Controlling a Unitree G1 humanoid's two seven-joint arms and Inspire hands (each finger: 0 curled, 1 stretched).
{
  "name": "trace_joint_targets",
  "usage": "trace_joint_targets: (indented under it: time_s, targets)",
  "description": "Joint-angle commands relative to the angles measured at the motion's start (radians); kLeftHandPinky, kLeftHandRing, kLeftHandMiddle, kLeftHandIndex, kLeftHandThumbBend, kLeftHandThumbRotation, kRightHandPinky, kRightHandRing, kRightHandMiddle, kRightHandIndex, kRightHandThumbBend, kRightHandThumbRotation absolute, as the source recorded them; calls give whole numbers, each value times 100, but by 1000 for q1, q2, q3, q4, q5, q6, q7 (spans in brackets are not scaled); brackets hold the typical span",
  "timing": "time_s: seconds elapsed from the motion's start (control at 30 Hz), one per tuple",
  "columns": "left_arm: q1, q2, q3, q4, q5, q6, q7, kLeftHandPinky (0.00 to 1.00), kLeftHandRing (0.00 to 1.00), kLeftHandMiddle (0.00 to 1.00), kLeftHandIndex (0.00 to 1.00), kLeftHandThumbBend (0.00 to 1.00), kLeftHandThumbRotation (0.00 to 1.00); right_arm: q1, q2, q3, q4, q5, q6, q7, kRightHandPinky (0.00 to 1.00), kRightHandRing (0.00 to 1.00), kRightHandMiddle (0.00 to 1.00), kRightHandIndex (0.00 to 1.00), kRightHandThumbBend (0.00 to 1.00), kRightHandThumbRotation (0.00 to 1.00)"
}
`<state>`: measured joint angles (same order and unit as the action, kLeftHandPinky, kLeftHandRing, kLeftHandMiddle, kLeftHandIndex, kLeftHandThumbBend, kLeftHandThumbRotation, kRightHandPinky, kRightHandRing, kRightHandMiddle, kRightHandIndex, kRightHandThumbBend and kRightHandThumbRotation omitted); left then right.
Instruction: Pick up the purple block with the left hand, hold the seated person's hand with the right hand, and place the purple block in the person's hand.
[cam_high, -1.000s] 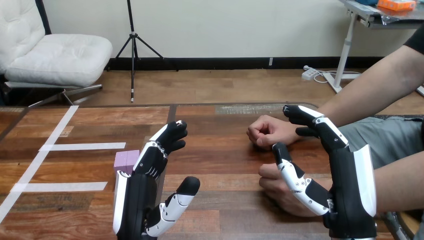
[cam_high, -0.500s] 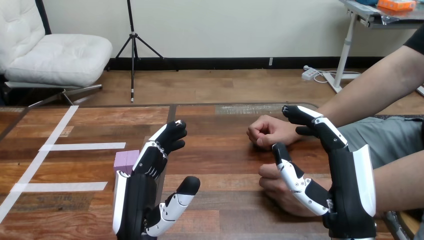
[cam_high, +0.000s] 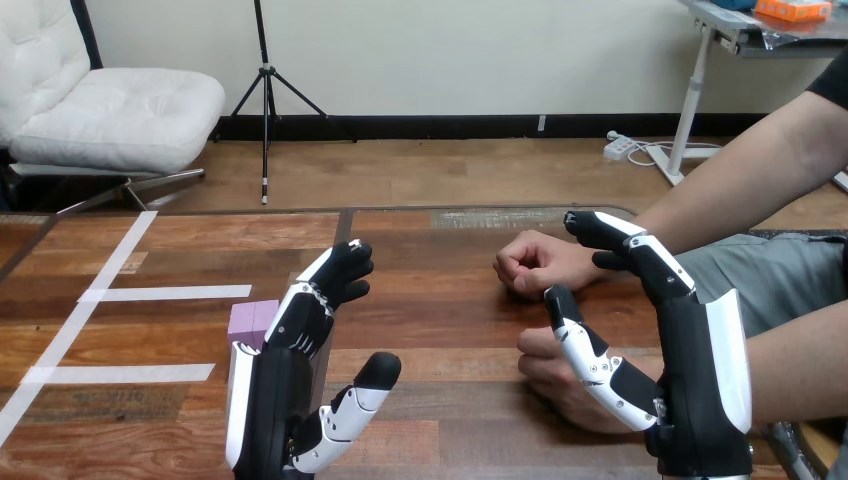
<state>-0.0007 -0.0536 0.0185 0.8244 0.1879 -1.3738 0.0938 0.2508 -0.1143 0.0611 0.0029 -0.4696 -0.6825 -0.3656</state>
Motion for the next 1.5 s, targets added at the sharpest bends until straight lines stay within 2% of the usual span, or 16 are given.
trace_joint_targets:
  time_s: [0.0,0.2,0.43,0.6,0.7,0.93,1.13,1.47]
  targets:
    - [-40,1,-1,-38,-5,-3,0,76,81,83,81,73,62,-32,10,-12,-45,6,6,-1,71,76,75,74,38,38]
    - [-44,19,7,-64,-17,28,-2,77,82,84,82,75,59,-30,9,-13,-47,11,12,3,71,76,76,74,38,38]
    - [-72,92,26,-90,-45,81,-22,80,85,86,85,82,54,-28,10,-15,-51,7,18,-1,70,75,76,74,38,38]
    - [-78,121,23,-106,-72,107,-43,83,87,88,86,85,53,-28,10,-14,-53,9,18,-1,69,75,76,74,38,39]
    - [-85,162,33,-125,-74,144,-56,85,88,89,87,87,52,-27,11,-14,-55,13,20,-1,69,75,75,74,38,39]
    - [-92,260,91,-183,64,226,-17,90,92,93,91,88,56,-23,10,-15,-56,13,21,0,68,74,75,73,38,38]
    - [-88,333,116,-242,167,306,20,94,95,96,94,89,60,-22,8,-14,-53,11,17,0,67,74,76,74,38,38]
    - [-86,434,120,-308,275,436,57,96,97,99,97,90,63,-24,2,-14,-47,3,16,-1,68,75,76,74,37,38]
